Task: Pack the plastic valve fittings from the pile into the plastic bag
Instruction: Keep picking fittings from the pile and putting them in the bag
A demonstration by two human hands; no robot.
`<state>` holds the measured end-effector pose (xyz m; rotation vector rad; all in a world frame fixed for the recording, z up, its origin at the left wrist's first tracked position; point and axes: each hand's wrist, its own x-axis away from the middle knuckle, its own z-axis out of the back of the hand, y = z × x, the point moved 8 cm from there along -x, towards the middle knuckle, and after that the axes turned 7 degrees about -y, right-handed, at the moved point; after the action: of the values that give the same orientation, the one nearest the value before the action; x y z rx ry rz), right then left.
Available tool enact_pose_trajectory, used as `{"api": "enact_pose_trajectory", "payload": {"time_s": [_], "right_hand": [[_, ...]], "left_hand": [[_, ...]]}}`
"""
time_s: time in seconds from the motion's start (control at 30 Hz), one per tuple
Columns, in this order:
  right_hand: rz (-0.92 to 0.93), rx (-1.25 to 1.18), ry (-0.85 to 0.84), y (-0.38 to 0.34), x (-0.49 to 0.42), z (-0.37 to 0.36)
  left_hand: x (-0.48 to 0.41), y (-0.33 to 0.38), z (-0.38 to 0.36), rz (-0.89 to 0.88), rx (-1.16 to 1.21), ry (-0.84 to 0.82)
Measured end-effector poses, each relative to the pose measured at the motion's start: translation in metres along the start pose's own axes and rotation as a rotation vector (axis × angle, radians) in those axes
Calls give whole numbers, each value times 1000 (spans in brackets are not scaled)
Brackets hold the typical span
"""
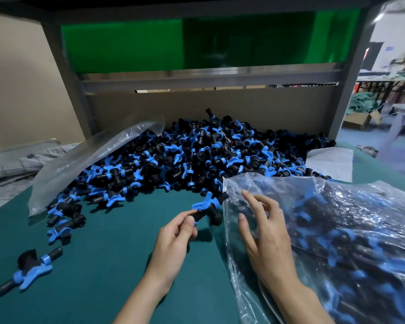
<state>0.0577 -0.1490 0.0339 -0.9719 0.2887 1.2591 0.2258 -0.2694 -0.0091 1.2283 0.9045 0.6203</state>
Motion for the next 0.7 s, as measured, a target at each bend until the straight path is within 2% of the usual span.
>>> {"api": "enact_pose_trajectory", "payload": {"time_s": [0.23,0.43,0.57,0.7], "right_hand": [[74,39,-109,-1,2,-10],[100,82,-170,1,3,-18],[110,122,-156,3,3,-21],[95,173,-211,5,4,-27]], "left_hand": [[-1,-3,-6,32,33,-129],[-5,-12,1,90,133,-44],[-5,-6,0,49,142,-38],[-4,-3,-3,33,134,-43]]}}
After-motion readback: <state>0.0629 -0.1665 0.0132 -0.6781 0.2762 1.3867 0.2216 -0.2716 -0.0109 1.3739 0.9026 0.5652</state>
